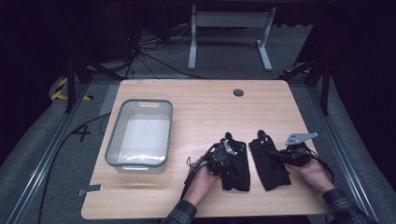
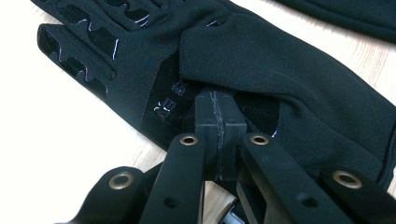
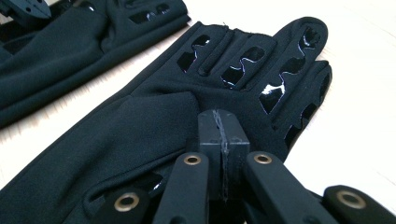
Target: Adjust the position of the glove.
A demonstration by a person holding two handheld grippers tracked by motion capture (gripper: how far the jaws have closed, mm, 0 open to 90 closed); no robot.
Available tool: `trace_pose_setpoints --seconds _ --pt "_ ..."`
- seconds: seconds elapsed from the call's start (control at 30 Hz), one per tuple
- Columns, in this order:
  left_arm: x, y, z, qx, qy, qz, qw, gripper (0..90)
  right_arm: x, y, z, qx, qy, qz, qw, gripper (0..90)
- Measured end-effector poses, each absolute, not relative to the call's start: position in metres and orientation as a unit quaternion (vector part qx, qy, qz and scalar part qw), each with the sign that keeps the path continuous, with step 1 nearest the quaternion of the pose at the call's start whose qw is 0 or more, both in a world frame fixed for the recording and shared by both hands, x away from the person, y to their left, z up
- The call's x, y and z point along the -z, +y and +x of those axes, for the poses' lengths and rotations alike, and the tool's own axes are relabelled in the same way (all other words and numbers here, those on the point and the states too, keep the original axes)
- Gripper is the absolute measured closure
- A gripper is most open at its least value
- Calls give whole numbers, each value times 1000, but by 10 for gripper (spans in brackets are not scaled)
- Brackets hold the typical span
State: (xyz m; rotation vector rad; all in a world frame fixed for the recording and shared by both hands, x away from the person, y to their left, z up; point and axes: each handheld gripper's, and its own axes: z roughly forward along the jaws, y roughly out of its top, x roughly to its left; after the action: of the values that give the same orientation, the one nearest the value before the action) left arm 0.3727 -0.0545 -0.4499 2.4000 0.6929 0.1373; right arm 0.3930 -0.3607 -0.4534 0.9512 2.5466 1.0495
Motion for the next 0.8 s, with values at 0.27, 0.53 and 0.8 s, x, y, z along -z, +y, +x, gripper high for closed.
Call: trace_pose_setpoints --seconds 0.27,0.53,0.8 --pt "450 -61 373 -51 256 912 316 898 454 -350 393 -361 872 313 105 900" --pt "447 -57 373 -49 262 905 330 878 452 -352 392 -366 872 307 105 899" --pt "443 -33 381 -55 317 877 356 699 444 -367 385 -377 865 311 115 898"
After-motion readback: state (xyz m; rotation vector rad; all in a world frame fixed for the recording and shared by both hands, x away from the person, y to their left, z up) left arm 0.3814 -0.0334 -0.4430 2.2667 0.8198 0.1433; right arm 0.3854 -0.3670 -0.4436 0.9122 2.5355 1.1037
